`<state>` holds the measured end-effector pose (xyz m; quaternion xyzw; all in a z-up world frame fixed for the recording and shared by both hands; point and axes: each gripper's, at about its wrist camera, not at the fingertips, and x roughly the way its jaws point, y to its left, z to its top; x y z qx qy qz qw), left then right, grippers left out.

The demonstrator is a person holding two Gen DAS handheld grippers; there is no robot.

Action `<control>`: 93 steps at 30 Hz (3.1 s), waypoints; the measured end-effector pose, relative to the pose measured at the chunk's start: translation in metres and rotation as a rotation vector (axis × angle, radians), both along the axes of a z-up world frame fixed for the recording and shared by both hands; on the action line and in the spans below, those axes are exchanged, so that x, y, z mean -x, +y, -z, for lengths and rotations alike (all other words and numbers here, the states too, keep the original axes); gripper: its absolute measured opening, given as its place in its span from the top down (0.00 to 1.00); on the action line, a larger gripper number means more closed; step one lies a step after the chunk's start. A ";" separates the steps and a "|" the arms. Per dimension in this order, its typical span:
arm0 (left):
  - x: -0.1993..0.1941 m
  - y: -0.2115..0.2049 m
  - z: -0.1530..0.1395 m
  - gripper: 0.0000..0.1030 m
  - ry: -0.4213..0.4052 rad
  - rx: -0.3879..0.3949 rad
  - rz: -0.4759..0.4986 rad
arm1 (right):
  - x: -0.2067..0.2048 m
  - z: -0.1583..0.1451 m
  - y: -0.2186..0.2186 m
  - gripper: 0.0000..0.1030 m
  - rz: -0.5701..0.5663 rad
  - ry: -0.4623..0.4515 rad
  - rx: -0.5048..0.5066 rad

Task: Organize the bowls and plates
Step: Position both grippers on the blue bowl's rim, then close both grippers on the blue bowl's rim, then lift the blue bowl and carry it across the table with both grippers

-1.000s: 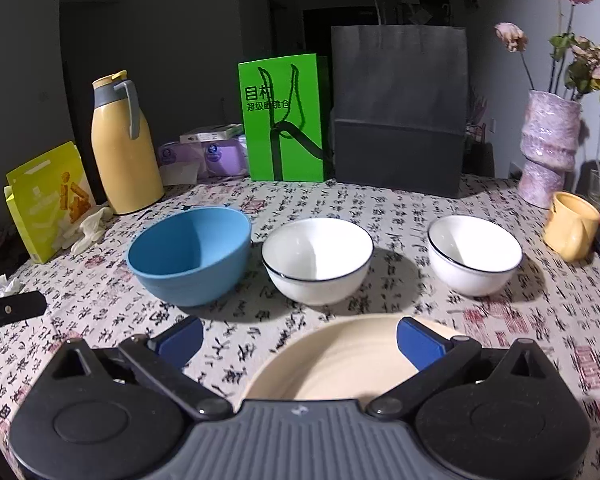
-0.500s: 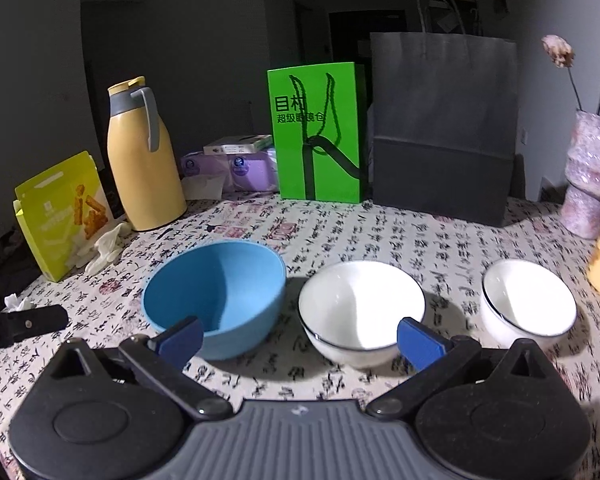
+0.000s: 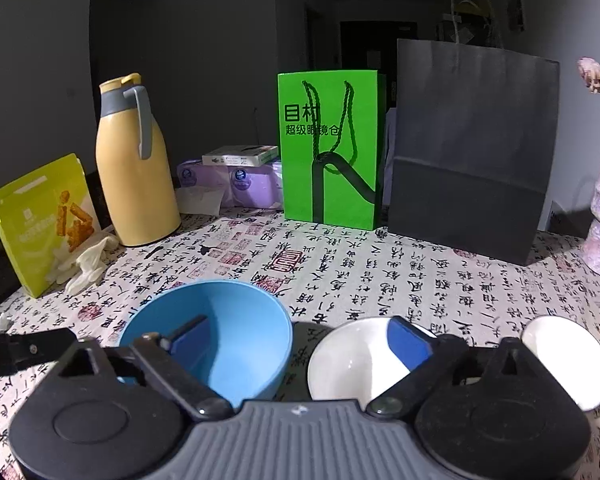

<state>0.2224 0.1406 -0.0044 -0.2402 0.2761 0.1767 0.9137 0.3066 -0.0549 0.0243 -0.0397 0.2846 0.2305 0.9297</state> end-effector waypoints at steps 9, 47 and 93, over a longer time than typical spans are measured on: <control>-0.031 -0.007 0.010 0.12 0.055 0.003 -0.013 | -0.034 0.012 0.019 0.38 -0.038 0.045 0.063; -0.028 0.003 0.008 0.90 0.124 0.019 0.006 | -0.030 0.023 0.044 0.93 -0.118 0.138 0.059; 0.159 0.052 -0.008 0.90 0.102 -0.005 -0.102 | 0.135 0.027 0.100 0.93 -0.196 0.195 0.005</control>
